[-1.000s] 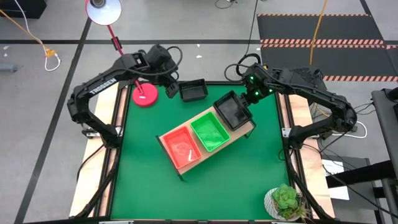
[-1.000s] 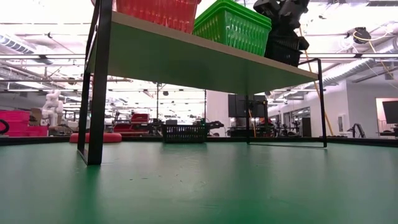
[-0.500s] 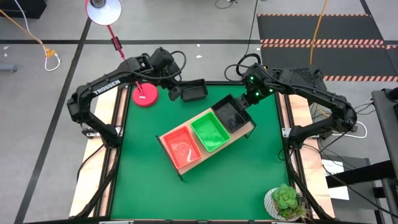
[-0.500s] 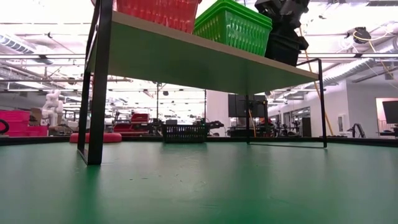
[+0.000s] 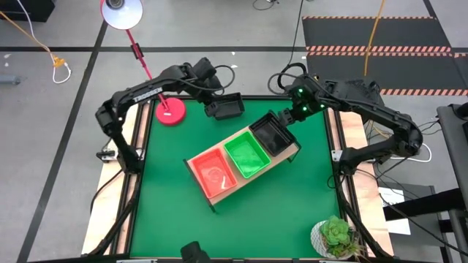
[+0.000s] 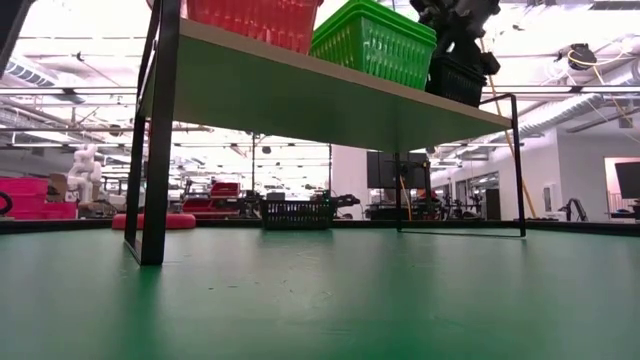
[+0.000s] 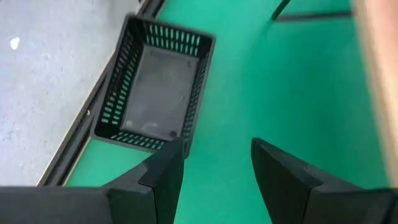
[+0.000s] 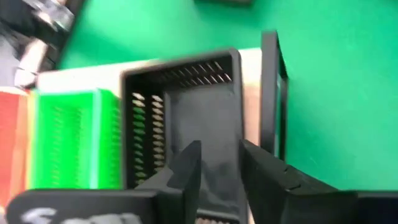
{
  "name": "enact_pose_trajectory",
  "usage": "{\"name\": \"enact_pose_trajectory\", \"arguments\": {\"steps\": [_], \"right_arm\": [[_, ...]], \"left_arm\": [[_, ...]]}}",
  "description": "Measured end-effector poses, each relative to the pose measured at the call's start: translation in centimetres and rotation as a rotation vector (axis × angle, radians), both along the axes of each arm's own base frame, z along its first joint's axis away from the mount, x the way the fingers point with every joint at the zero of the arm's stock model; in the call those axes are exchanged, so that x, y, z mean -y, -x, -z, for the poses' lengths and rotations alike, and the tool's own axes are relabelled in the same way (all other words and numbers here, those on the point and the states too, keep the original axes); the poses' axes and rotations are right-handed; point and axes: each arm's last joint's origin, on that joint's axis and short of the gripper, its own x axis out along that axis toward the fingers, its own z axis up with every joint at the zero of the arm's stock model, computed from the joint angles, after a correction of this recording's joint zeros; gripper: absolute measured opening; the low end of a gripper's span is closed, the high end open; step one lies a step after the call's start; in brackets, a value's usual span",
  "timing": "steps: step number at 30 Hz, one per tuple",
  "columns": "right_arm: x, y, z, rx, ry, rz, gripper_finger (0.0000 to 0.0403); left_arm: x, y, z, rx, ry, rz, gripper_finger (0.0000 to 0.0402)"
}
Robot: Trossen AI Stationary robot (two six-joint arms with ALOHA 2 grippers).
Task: Stack baskets on shelf by color
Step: Stack the black bin on top of the black bins on the shelf
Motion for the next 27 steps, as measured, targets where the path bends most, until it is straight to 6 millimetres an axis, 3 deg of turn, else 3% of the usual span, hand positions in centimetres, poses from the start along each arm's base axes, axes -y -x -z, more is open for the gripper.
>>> {"name": "enact_pose_trajectory", "arguments": {"steps": [5, 10, 14, 21, 27], "right_arm": [[-0.4, 0.8, -1.8, 0.134, 0.040, 0.039, 0.0122], [-1.0, 1.8, -3.9, 0.296, 0.119, 0.042, 0.0125], [-1.4, 2.7, -5.5, 0.405, 0.179, 0.045, 0.0125], [-1.8, 3.9, -6.4, 0.450, 0.217, 0.127, 0.0125], [-1.8, 3.8, -6.4, 0.456, 0.223, 0.126, 0.0125]], "left_arm": [[-1.3, -0.5, 2.4, -0.068, 0.013, 0.094, 0.0187], [-2.4, -1.0, 4.2, -0.065, -0.028, 0.330, 0.0188], [-3.5, -1.5, 6.4, -0.080, -0.028, 0.425, 0.0209], [-4.4, -2.3, 9.4, -0.155, -0.022, 0.431, 0.0248], [-4.1, -3.0, 10.2, -0.180, -0.034, 0.451, 0.0215]]}}
